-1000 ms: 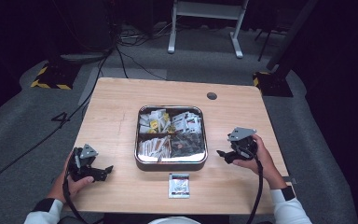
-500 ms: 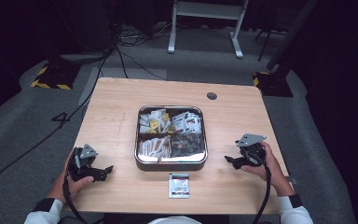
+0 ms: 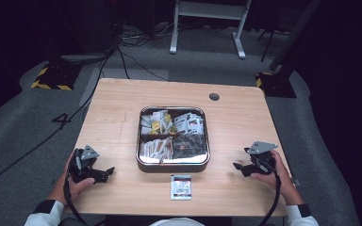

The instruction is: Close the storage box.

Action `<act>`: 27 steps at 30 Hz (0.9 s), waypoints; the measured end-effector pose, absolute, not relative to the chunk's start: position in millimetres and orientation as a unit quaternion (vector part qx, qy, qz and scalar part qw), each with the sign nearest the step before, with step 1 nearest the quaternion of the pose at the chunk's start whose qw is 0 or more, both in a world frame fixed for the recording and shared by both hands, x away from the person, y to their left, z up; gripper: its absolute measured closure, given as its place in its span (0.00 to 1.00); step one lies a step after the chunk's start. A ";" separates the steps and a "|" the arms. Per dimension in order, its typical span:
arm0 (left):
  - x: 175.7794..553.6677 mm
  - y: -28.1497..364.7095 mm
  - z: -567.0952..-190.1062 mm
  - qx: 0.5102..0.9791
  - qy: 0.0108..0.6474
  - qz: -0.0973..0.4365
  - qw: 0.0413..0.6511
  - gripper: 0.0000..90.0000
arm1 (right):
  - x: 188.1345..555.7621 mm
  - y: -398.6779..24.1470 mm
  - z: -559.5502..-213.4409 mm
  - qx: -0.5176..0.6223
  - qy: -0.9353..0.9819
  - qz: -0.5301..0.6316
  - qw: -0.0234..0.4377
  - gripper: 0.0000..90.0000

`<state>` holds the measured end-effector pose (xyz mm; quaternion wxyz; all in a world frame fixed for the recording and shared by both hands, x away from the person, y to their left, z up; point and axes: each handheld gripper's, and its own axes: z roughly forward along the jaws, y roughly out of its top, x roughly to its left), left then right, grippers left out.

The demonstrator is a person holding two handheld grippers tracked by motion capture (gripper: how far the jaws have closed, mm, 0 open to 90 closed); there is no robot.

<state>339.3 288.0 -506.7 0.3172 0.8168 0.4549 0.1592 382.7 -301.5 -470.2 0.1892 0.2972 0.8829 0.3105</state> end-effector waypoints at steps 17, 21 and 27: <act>339.9 288.2 -506.7 0.818 0.452 0.160 0.317 0.00 | 372.8 -326.6 -492.2 0.342 0.861 0.327 0.186 0.22; 339.9 288.2 -506.7 0.818 0.452 0.160 0.317 0.00 | 370.7 -333.2 -497.0 0.352 0.855 0.334 0.184 0.21; 339.9 288.1 -506.8 0.817 0.453 0.160 0.317 0.00 | 365.9 -344.9 -500.7 0.376 0.840 0.349 0.179 0.20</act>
